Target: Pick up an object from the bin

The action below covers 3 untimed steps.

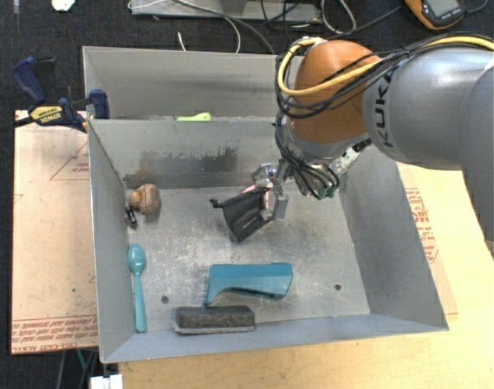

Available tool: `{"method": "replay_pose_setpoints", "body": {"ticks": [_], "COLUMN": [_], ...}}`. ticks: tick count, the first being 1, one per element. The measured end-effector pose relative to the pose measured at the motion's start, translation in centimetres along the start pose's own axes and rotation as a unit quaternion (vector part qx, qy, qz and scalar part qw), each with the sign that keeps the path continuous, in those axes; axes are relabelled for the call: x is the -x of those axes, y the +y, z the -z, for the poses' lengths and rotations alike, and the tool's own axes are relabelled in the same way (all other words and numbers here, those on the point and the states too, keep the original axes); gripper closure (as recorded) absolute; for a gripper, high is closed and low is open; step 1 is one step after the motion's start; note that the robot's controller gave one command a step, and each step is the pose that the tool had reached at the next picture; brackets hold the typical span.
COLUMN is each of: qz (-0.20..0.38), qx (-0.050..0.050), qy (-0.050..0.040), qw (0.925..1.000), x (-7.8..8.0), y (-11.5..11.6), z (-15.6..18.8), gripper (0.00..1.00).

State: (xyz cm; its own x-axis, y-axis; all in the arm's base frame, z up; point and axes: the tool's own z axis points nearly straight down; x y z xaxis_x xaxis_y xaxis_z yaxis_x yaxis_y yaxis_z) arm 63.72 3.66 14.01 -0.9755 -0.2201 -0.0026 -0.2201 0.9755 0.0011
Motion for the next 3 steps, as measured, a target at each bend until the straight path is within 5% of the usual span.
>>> {"method": "replay_pose_setpoints", "body": {"ticks": [1,2,3], "qz": [0.161,0.197,0.182], "qx": [-0.001,-0.001,0.000], "qy": [-0.0030,-0.0055,-0.0021], "qw": [0.9869,0.9803,0.9832], "x": [0.1,1.2,0.4], "y": [-1.2,2.9,2.2], "z": [-1.6,-5.3,0.1], "gripper": [1.00,1.00,1.00]}}
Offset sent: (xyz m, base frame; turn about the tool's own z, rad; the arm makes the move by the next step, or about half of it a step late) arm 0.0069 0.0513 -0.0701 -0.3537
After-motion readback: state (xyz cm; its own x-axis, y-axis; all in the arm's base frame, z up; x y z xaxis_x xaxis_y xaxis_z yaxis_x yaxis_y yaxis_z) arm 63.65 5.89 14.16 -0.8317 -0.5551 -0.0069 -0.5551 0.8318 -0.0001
